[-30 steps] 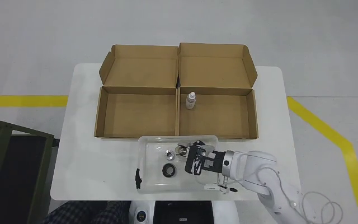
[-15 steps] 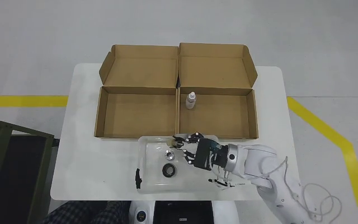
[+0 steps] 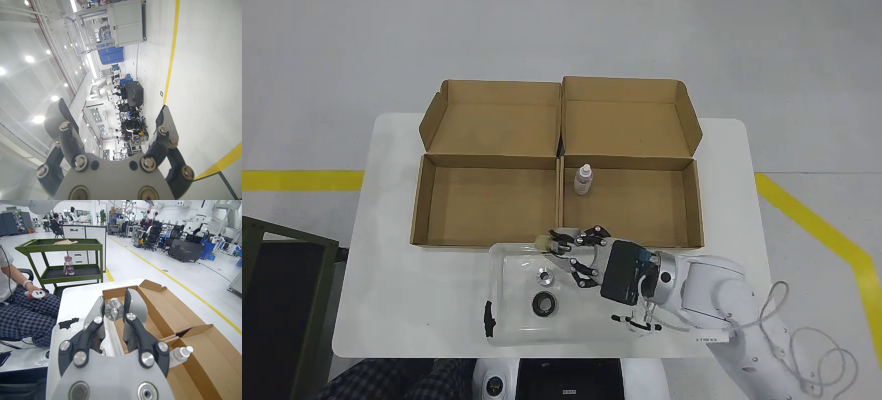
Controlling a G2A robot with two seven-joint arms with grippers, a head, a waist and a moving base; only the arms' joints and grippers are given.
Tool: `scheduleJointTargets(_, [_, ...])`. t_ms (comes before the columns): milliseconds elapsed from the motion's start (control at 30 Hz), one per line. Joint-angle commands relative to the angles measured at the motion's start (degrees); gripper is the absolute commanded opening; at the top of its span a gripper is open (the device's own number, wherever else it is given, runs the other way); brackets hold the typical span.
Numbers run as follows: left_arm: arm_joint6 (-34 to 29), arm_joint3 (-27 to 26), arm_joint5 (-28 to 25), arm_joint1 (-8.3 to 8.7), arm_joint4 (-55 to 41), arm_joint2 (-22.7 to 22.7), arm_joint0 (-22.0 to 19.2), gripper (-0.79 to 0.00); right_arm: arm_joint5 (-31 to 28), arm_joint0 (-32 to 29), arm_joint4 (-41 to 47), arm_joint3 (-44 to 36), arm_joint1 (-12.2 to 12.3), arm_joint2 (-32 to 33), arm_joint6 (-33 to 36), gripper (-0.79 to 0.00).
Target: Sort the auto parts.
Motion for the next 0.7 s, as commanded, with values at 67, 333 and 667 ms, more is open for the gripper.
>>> scheduleJointTargets(67, [0.0,0.0,0.0,0.00,0.0,0.0,0.0,0.000,0.6,-0.2,-0.3,-0.5,0.0,0.4,-0.9,-0.785])
scheduleJointTargets(333, [0.0,0.0,0.0,0.00,0.0,0.0,0.0,0.000,0.5,-0.4,-0.5,-1.2,0.0,1.3,-2.8,-0.785])
scheduleJointTargets(667, [0.0,0.0,0.0,0.00,0.0,0.0,0.0,0.000,-0.5,0.4,-1.3,0.4,-0.1,0.8,-0.9,-0.785])
